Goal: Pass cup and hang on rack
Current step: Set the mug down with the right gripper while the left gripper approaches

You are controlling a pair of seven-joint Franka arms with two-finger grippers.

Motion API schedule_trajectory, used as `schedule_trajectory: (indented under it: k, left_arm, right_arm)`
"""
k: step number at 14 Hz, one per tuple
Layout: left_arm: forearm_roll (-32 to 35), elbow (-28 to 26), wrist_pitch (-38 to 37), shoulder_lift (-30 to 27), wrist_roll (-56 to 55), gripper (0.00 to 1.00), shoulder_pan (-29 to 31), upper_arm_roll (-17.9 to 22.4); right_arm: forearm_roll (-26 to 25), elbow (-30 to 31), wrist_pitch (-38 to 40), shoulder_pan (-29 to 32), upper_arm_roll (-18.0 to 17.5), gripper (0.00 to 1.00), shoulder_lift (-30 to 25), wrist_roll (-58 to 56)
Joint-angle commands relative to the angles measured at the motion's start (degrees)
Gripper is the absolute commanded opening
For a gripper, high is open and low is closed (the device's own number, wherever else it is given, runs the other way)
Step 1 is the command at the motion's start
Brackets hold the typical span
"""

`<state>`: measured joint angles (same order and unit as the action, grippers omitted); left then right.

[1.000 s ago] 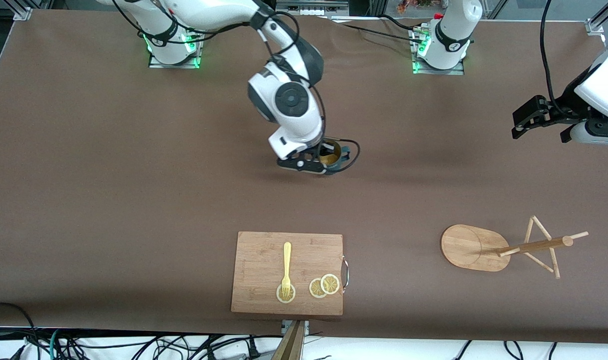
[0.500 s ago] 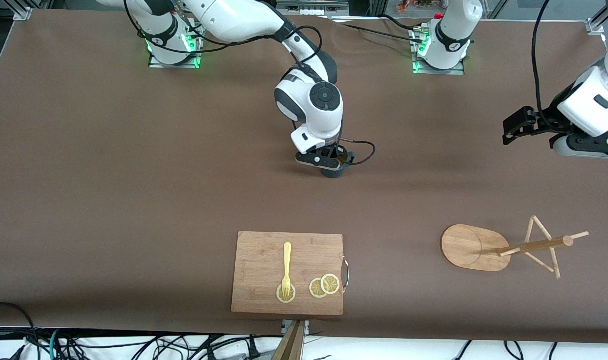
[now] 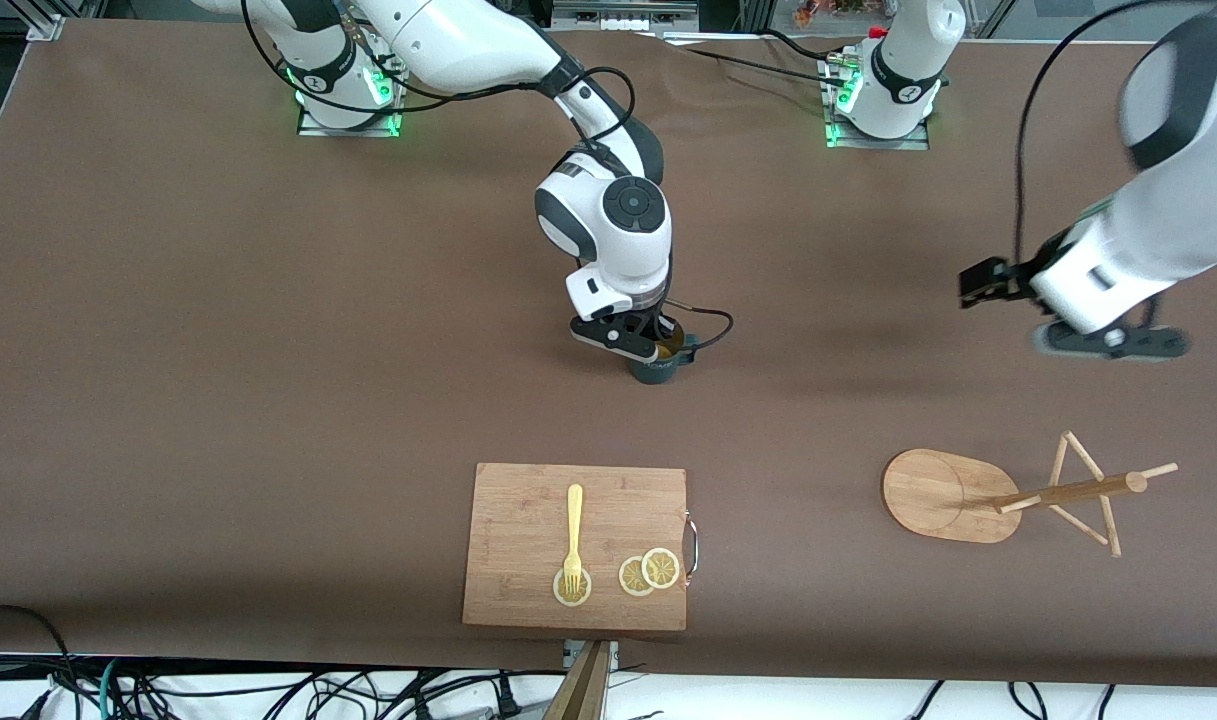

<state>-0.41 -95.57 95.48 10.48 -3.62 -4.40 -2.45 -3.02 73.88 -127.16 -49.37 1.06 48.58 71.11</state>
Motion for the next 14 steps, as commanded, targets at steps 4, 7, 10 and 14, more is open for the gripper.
schedule_trajectory:
  k: [4, 7, 10, 14]
  left_arm:
    - [-0.64, -5.94, 4.97, -1.69, 3.68, 1.00, 2.28, -0.36]
    - [-4.67, -12.25, 15.15, -1.69, 16.06, 1.00, 5.18, -0.36]
    - [-10.92, -17.36, 22.11, -0.47, 25.91, 1.00, 7.65, -0.36]
    - [-22.50, -19.65, 25.28, 2.69, 40.39, 1.00, 8.97, -0.36]
  right_arm:
    - [-1.11, -1.73, 5.49, 1.20, -0.01, 1.00, -2.96, -1.66]
    - [-1.12, -1.73, 11.04, 3.13, 1.39, 1.00, -8.04, -9.47]
    - [-0.85, -1.73, 18.94, 6.20, 3.94, 1.00, -12.89, -20.62]
    - [-0.50, -1.64, 30.18, 8.15, 12.01, 1.00, -18.77, -39.68]
